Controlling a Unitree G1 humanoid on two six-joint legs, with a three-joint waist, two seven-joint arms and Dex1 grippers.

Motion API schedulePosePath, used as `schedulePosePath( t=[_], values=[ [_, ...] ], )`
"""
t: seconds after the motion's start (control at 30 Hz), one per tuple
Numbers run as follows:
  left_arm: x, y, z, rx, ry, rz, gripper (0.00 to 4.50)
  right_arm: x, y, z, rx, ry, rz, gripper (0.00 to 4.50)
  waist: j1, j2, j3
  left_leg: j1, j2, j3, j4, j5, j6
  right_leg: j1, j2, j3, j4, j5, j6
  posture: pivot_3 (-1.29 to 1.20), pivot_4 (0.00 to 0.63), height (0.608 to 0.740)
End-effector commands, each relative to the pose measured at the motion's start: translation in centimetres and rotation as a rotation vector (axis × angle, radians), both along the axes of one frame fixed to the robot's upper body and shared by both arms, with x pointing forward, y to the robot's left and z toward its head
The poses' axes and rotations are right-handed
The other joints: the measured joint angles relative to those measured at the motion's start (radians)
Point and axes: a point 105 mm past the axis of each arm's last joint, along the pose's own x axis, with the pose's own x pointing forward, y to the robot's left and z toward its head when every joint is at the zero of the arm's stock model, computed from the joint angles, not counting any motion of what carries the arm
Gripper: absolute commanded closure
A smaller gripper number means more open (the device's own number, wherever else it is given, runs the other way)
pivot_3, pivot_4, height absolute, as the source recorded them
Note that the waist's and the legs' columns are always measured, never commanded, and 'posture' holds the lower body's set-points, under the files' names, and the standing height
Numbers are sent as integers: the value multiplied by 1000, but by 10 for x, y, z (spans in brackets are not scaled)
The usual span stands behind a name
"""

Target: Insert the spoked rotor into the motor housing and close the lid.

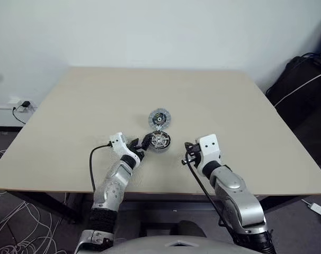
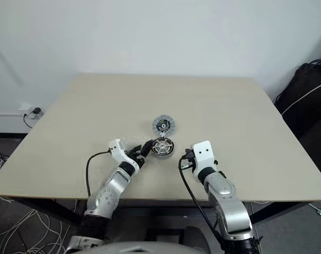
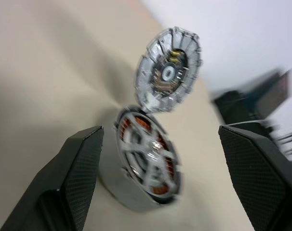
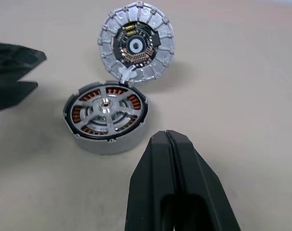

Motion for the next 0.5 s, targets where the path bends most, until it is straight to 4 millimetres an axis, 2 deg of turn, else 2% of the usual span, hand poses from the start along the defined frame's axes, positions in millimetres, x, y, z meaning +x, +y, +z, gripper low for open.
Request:
schedulePosePath(
  t=[0.03, 0.07, 0.2, 0.4, 0.43, 0.5],
  values=[
    [-7, -16, 28, 307, -307, -54, 836, 10, 13, 12, 27, -53, 42, 4500, 0, 1, -1, 0, 0, 0, -1, 0, 0, 0, 0, 0, -1, 0, 0, 0, 0, 740],
    [-10, -16, 27, 351, -343, -67, 1005, 11, 16, 11, 29, -52, 49, 4500, 0, 1, -1, 0, 0, 0, -2, 0, 0, -1, 0, 1, -1, 0, 0, 0, 0, 740],
    [-24, -1, 16, 541, -431, -58, 2316, 27, 32, 5, 15, -49, 100, 4500, -6, 5, -4, 0, 0, 1, -4, 0, 0, -2, 0, 1, -1, 0, -1, 0, 0, 740],
    [-39, 11, -2, 593, -438, -74, 4308, 49, 58, -1, -7, -48, 191, 4500, -4, 7, -5, 0, 0, 0, -5, 0, 0, -3, 0, 0, -1, 0, -2, 0, 0, 740],
    [-41, 11, -4, 592, -436, -84, 4481, 52, 60, -1, -8, -50, 199, 4500, -4, 7, -5, -1, 0, 1, -5, 0, 0, -3, -1, 0, -1, 0, -2, 0, 0, 740],
    [-45, 12, -11, 570, -386, -102, 4481, 58, 68, -1, -13, -53, 223, 4500, -6, 8, -5, -1, 0, 1, -4, 0, 0, -2, -1, 0, -1, 0, -2, 0, 0, 740]
  ],
)
